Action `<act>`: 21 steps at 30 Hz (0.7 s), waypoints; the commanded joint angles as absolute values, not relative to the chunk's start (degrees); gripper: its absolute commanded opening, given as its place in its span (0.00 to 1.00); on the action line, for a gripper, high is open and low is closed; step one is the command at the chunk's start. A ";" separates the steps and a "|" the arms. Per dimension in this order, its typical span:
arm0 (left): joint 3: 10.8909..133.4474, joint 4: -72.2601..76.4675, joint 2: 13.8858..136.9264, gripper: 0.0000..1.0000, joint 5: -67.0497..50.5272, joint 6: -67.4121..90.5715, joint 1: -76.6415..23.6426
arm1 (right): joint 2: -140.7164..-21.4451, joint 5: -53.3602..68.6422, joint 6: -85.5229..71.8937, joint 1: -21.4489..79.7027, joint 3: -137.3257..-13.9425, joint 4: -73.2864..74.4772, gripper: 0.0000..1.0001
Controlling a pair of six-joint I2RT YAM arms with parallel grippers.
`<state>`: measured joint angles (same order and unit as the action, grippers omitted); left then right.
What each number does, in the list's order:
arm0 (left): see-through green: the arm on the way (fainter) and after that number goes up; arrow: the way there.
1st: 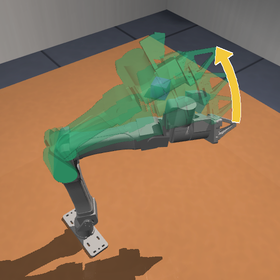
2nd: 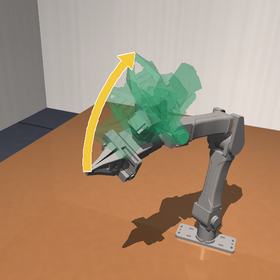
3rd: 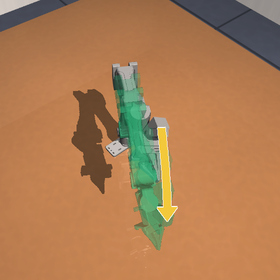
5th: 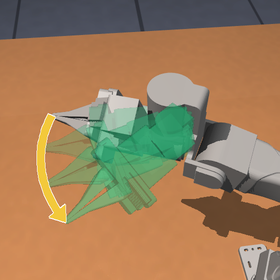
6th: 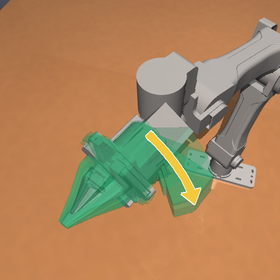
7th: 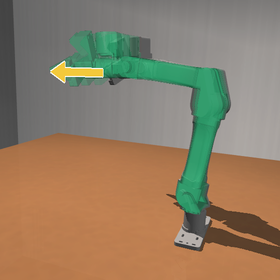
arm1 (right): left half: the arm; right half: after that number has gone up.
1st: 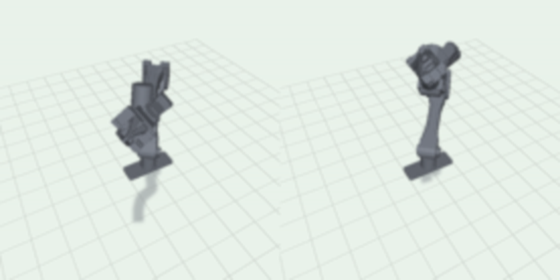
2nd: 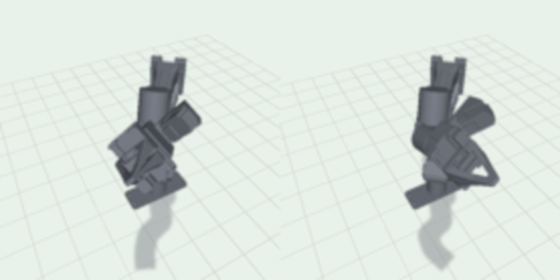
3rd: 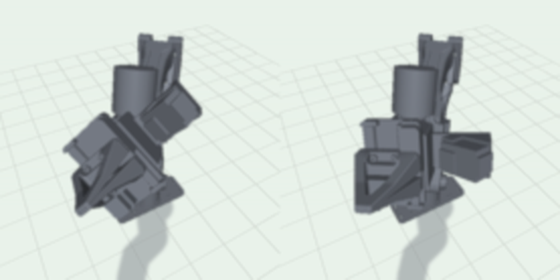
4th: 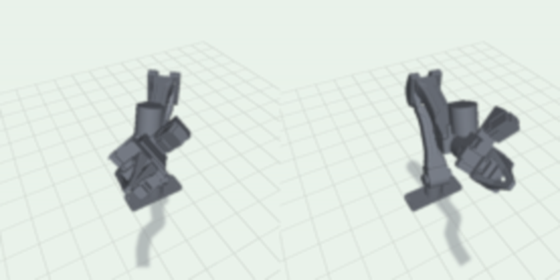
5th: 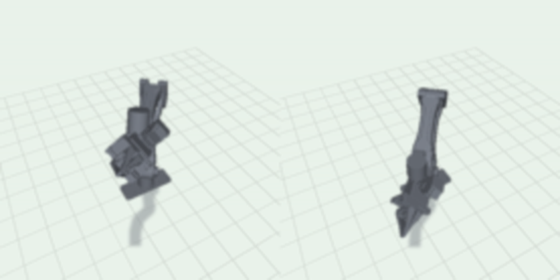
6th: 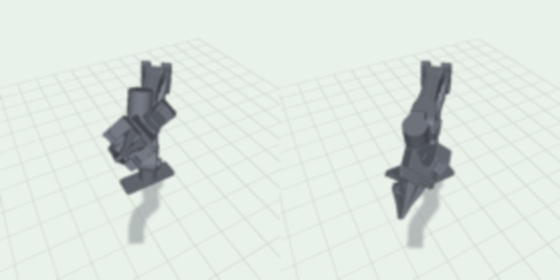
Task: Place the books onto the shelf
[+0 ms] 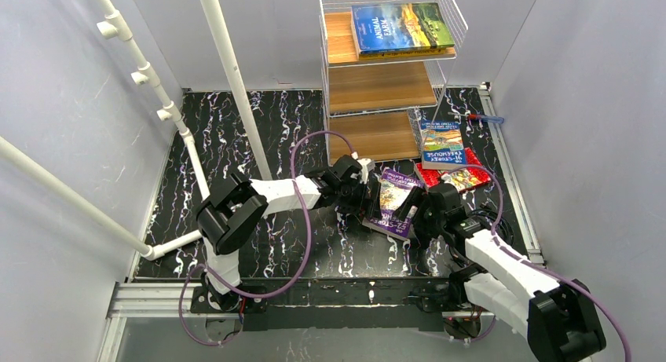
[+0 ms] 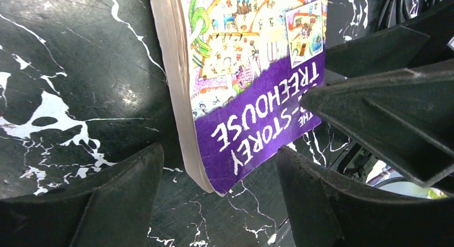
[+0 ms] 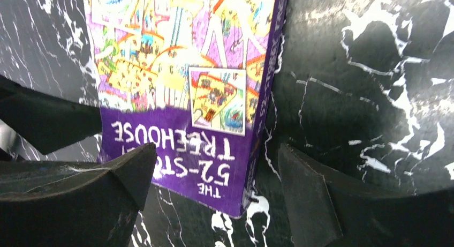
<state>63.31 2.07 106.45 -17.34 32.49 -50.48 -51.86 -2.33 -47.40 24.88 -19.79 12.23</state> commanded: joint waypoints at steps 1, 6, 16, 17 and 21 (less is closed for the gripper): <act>66.15 0.43 106.11 0.76 -16.31 34.07 -49.49 | -53.84 -1.10 -45.34 21.61 -18.67 6.34 0.92; 69.22 0.35 109.52 0.72 -16.11 33.25 -49.26 | -56.20 2.29 -43.45 17.81 -18.22 4.64 0.94; 69.66 4.36 110.47 0.64 -21.67 35.14 -49.65 | -57.81 3.99 -43.51 16.81 -17.30 3.33 0.95; 69.88 4.39 110.32 0.63 -21.76 35.20 -49.89 | -57.95 4.18 -43.51 16.92 -17.19 3.30 0.95; 70.06 7.53 110.49 0.51 -22.73 36.98 -51.13 | -58.08 4.57 -43.51 16.91 -16.63 3.01 0.95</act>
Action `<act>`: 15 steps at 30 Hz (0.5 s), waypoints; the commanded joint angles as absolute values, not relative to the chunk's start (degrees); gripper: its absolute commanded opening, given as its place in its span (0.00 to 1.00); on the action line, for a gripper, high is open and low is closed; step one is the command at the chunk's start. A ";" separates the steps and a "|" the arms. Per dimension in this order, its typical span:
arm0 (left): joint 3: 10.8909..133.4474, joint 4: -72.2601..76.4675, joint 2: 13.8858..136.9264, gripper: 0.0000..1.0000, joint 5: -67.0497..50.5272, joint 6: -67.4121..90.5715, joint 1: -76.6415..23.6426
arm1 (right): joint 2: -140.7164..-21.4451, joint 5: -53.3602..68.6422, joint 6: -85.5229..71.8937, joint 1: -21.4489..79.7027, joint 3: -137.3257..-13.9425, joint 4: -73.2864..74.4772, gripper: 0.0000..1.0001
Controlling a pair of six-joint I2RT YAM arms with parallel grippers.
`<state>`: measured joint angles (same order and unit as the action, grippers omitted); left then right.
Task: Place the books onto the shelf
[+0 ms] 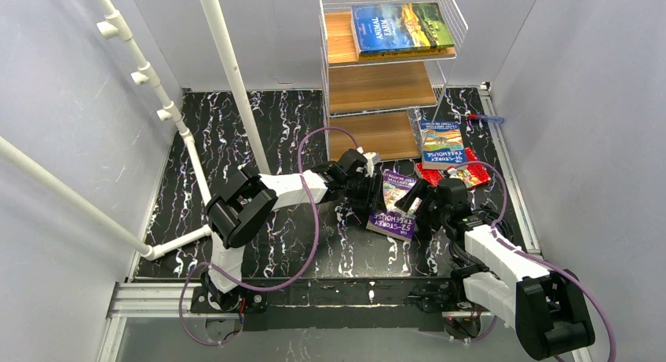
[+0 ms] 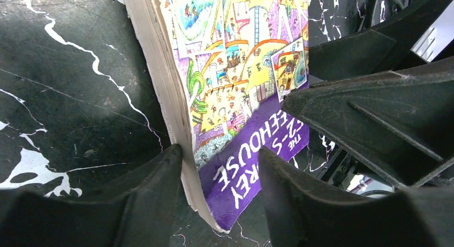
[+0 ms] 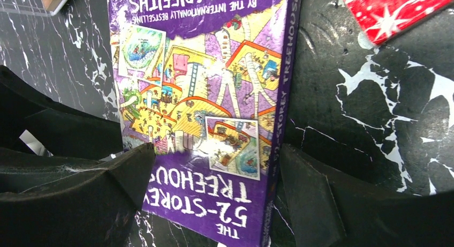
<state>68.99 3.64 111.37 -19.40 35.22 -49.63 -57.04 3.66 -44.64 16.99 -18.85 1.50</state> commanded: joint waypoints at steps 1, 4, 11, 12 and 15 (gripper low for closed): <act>70.58 7.57 110.90 0.48 -23.23 37.18 -51.53 | -58.07 4.57 -43.57 16.81 -16.35 2.80 0.96; 71.84 7.56 111.88 0.41 -24.78 38.51 -51.93 | -58.54 5.48 -44.28 16.79 -15.88 2.11 0.97; 70.45 8.54 110.28 0.17 -23.86 41.54 -52.14 | -59.20 7.07 -45.84 16.79 -15.16 0.50 0.98; 69.88 8.80 109.71 0.12 -23.48 41.82 -52.11 | -59.38 8.02 -46.28 16.81 -14.87 -0.89 0.98; 68.71 9.77 108.70 0.00 -24.11 42.06 -51.72 | -59.68 10.59 -47.52 16.71 -14.39 -2.76 0.99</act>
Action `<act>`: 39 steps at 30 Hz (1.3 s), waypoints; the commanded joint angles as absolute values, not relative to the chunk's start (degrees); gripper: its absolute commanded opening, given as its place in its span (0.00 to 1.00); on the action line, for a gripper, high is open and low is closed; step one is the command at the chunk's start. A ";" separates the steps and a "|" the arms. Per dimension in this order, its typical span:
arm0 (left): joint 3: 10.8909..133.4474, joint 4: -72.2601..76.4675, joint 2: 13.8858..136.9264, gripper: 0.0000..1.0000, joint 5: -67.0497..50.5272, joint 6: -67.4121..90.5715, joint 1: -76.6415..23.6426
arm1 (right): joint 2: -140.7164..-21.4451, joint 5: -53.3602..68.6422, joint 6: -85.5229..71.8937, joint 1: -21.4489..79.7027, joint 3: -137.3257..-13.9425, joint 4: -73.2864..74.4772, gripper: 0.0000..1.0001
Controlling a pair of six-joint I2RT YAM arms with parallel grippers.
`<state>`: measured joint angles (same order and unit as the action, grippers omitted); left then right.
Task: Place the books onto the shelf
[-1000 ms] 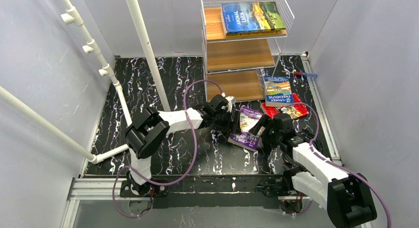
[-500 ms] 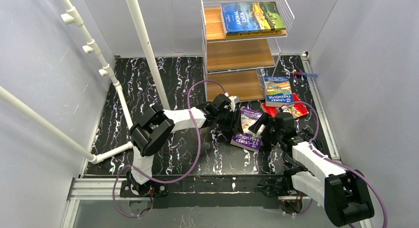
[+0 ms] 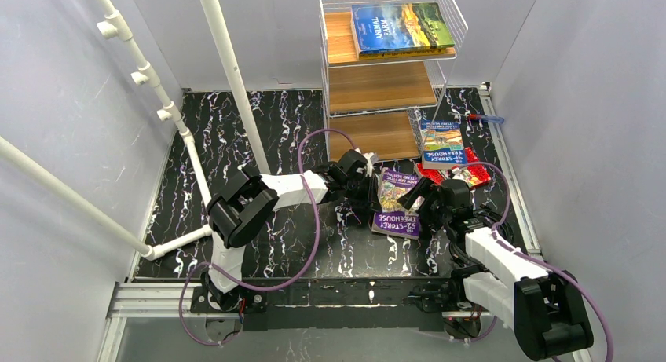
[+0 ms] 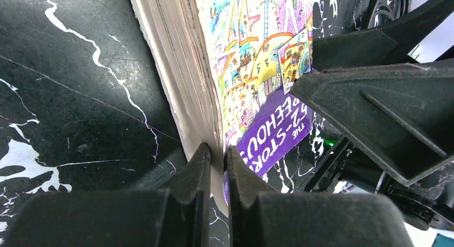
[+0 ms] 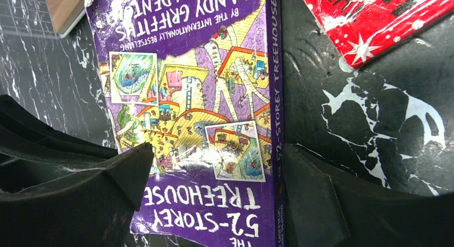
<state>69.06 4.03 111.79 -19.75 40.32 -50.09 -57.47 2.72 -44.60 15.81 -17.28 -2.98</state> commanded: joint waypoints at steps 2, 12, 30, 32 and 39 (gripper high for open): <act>67.05 10.87 107.65 0.00 -25.21 42.92 -51.00 | -59.45 11.20 -47.13 16.48 -14.84 -1.66 0.99; 55.23 28.03 101.34 0.00 -38.94 52.24 -44.07 | -50.37 24.60 -46.07 9.92 -12.44 1.82 0.99; 44.34 48.08 98.42 0.00 -53.28 59.94 -40.08 | -44.65 40.43 -70.16 4.51 3.09 -27.42 0.71; 43.26 48.10 97.63 0.00 -53.83 58.99 -40.08 | -44.65 40.86 -76.29 4.23 5.26 -38.95 0.71; 41.30 48.52 98.08 0.00 -53.51 58.84 -39.82 | -40.47 41.68 -78.89 4.13 3.68 -45.05 0.65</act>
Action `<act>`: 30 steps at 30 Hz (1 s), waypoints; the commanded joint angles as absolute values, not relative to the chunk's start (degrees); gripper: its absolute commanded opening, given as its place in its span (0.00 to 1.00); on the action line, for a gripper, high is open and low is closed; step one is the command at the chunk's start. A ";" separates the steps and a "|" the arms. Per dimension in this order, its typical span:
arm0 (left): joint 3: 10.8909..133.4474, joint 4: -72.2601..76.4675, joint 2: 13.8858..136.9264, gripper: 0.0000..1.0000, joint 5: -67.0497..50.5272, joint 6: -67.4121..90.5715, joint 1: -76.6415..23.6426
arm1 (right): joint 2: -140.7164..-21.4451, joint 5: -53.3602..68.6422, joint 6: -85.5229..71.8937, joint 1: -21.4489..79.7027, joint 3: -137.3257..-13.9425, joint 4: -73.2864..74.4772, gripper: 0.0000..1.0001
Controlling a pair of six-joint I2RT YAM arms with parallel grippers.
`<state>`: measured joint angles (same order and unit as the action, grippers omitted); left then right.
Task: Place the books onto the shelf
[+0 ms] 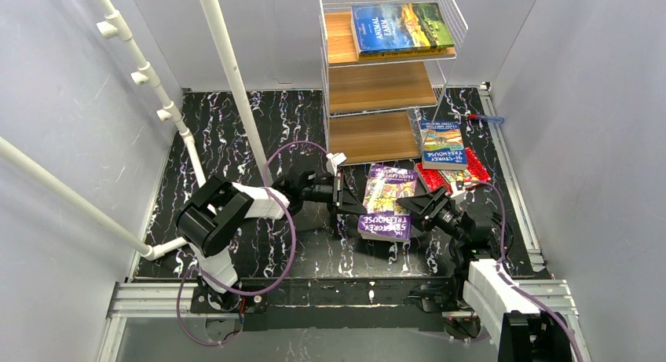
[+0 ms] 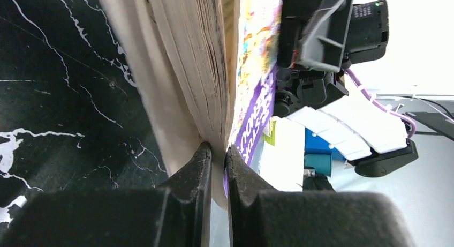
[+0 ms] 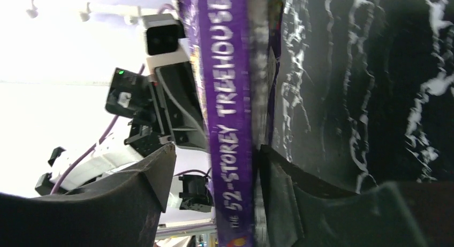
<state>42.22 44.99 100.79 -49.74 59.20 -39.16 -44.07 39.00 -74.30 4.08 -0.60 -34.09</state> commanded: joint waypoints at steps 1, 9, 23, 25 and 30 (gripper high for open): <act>41.15 48.74 98.15 0.00 -53.45 58.93 -39.81 | -39.17 41.42 -78.66 4.17 3.35 -43.90 0.60; 43.13 48.96 99.07 0.00 -53.35 59.76 -39.81 | -35.93 43.17 -75.87 4.19 3.18 -37.45 0.15; 39.96 23.15 78.52 0.59 -47.27 48.02 -36.96 | -28.21 34.24 -57.79 4.13 -24.77 7.84 0.01; 39.97 15.44 73.09 0.62 -44.24 44.30 -36.84 | -29.97 33.47 -58.42 4.11 -27.41 8.23 0.01; 42.70 -4.31 63.21 0.66 -34.26 34.69 -36.85 | -32.06 31.41 -67.96 4.14 -28.32 -6.45 0.01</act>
